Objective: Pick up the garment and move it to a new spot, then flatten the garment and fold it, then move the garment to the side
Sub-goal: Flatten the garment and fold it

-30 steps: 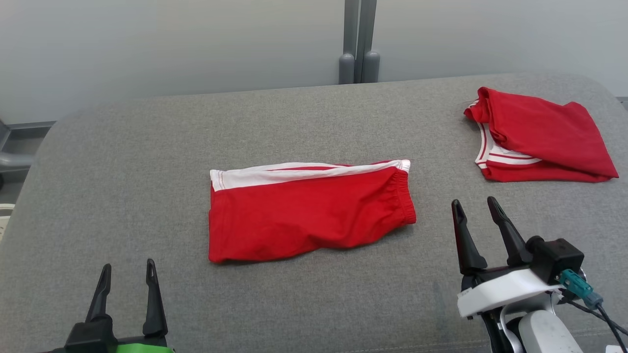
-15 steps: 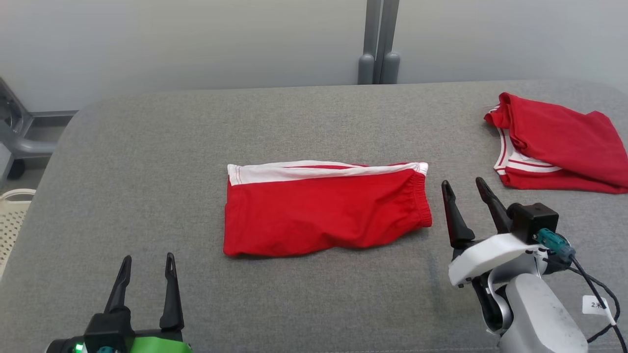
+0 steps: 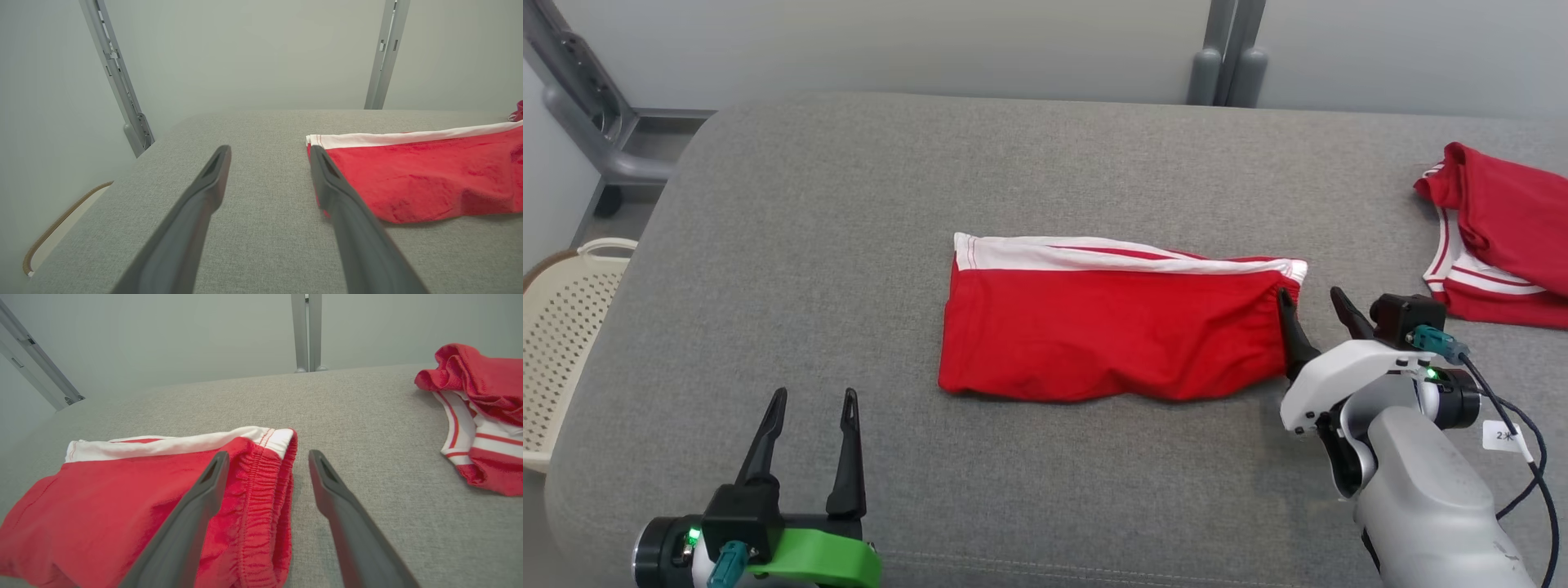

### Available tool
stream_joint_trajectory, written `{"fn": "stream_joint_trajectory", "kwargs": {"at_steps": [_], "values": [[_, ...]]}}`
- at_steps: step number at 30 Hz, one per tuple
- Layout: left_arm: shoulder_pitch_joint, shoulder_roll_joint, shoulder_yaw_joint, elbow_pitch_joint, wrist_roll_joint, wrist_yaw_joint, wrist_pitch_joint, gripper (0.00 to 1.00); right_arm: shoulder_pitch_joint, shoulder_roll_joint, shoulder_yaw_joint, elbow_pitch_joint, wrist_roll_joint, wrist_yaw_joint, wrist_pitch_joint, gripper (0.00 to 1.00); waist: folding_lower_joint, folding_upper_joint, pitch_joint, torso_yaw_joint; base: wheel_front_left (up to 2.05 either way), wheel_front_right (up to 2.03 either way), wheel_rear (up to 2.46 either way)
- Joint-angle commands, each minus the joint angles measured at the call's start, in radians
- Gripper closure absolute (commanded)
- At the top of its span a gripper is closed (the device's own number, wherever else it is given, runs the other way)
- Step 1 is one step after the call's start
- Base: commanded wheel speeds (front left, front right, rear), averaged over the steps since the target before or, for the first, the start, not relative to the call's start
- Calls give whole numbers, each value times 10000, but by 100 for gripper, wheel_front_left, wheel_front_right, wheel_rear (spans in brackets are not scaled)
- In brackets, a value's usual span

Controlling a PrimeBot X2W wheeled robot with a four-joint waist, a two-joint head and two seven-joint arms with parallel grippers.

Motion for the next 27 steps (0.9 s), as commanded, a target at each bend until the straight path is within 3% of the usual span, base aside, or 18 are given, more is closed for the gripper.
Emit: {"fn": "stream_joint_trajectory", "kwargs": {"at_steps": [1, 13, 19, 20, 21, 22, 27], "values": [[-201, -10, -33, 24, -37, -7, 18, 0, -236, -27, -24, 220, 13, -1, -30, 0, 0, 0, 328, 323, 0, 0, 0], [-635, -39, -300, 185, -102, 15, 18, 0, -1457, -113, -291, 3282, -39, -1, 258, 0, 0, 0, 730, 692, 0, 0, 0], [-704, -44, -326, 271, -70, 0, 18, 0, -1853, -31, -462, 3874, 148, -1, 535, 0, 0, 0, 724, 762, 0, 0, 0], [-724, -44, -317, 303, -66, -17, 18, 0, -1911, 6, -450, 3992, 244, -1, 839, 35, 0, 0, 714, 787, 0, 0, 0], [-735, -44, -309, 315, -65, -20, 18, 0, -1907, 12, -430, 4036, 273, -1, 948, 80, 0, 0, 707, 799, 0, 0, 0], [-742, -45, -302, 328, -65, -25, 18, 0, -1914, 14, -365, 4060, 237, -1, 956, 100, 0, 0, 699, 814, 0, 0, 0], [-628, -46, -169, 360, -80, 15, 18, 0, -2080, -120, -230, 3981, 387, -2, 541, 100, 0, 0, 614, 734, 0, 0, 0]]}}
